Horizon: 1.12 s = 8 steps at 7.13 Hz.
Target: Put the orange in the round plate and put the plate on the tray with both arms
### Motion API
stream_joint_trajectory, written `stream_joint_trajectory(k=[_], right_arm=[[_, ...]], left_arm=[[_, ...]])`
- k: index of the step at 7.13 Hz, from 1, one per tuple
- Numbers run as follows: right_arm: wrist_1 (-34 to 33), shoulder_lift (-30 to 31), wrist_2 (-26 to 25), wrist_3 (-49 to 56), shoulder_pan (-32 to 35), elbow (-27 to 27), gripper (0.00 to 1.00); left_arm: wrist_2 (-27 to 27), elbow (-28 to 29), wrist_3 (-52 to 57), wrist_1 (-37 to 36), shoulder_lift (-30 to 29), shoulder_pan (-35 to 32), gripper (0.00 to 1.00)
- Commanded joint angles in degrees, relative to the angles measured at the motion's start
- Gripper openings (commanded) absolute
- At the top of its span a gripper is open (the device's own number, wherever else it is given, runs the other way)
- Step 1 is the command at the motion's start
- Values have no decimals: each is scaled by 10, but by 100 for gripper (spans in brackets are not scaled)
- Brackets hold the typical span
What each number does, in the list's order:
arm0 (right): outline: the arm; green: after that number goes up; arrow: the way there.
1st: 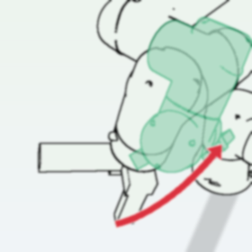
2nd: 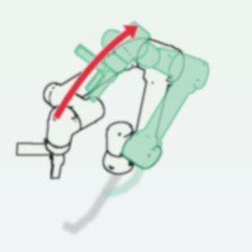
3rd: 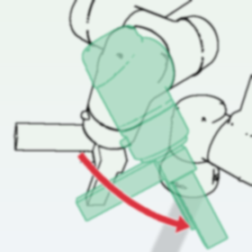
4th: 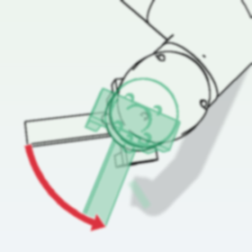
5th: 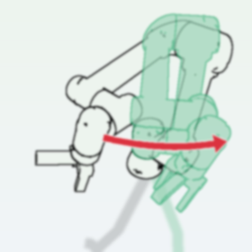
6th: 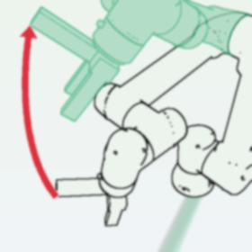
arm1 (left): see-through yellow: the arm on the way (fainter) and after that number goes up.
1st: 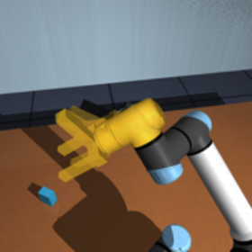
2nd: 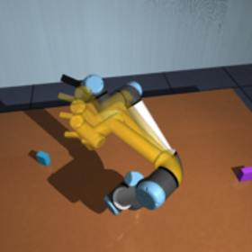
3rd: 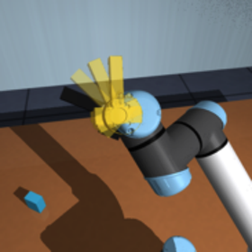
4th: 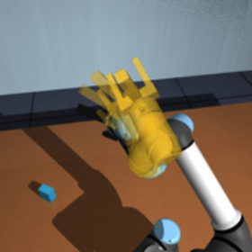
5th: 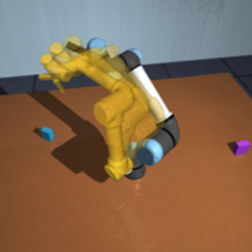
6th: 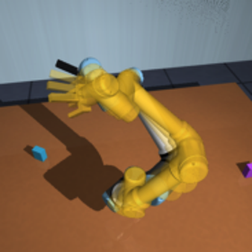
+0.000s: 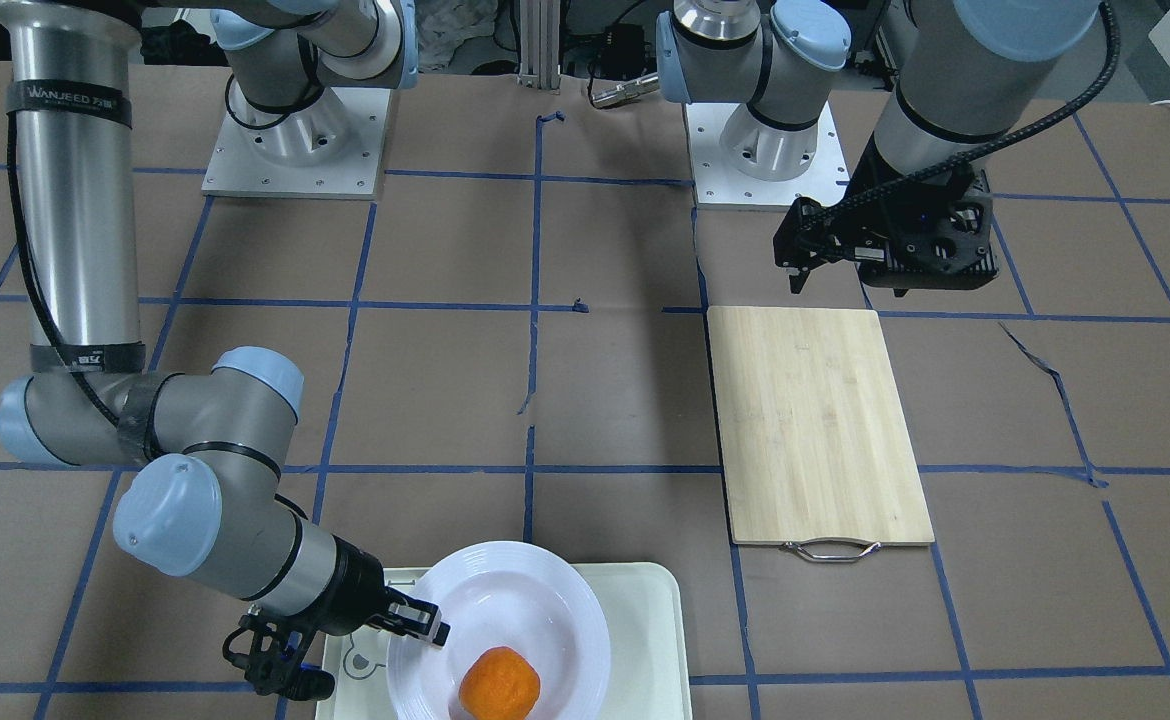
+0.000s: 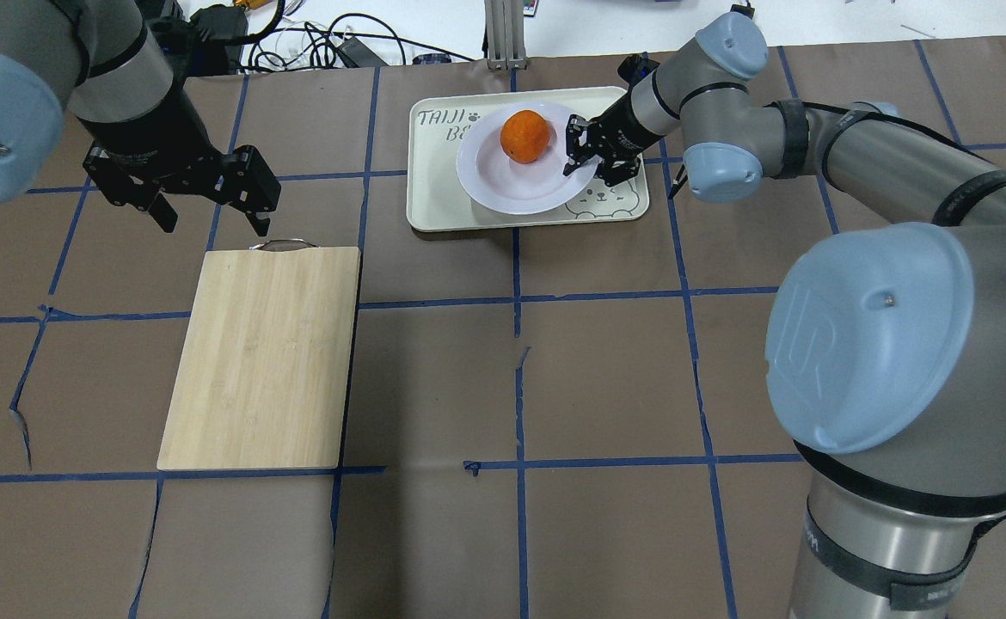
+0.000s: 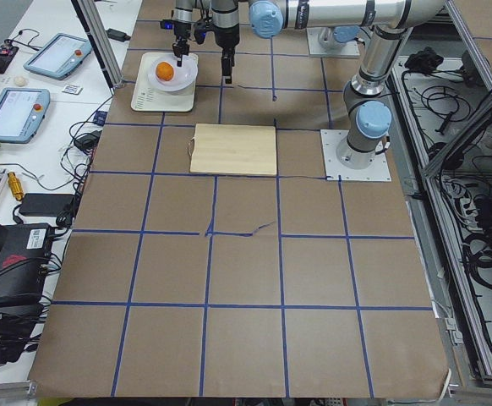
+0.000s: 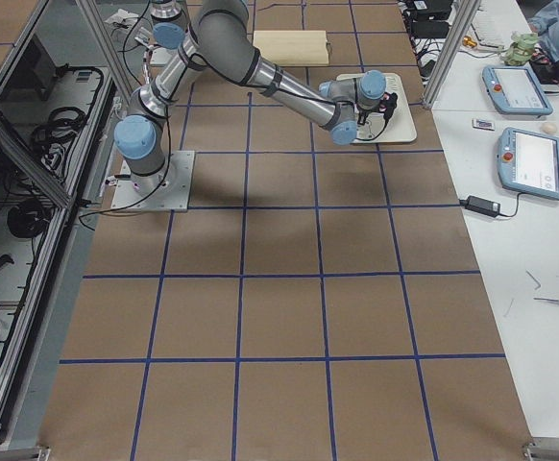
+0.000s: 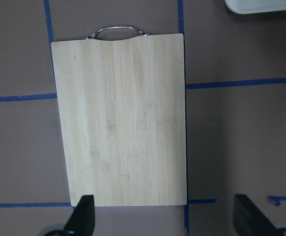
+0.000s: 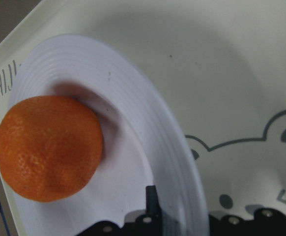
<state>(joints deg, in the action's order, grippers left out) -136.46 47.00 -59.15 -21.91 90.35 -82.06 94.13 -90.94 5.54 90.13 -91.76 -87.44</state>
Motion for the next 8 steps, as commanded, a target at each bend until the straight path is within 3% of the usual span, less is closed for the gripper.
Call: stream_joint_trajectory(k=[1, 2, 5, 6, 7, 8], right_arm=[[-4, 2, -38, -4, 0, 12, 96], [16, 6, -98, 3, 0, 51, 100], [292, 61, -231, 93, 0, 211, 100], [405, 97, -236, 139, 3, 224, 100], [443, 164, -256, 172, 9, 205, 100], [471, 227, -315, 195, 13, 154, 100]], left_arm=[[-1, 0, 0, -2, 0, 0, 100], [-3, 0, -1, -4, -1, 0, 100], [-8, 1, -1, -6, 1, -1, 100], [-10, 2, 2, -4, 6, 1, 100], [-47, 11, 0, 0, 14, 2, 100], [-53, 10, 0, 0, 17, 3, 100]])
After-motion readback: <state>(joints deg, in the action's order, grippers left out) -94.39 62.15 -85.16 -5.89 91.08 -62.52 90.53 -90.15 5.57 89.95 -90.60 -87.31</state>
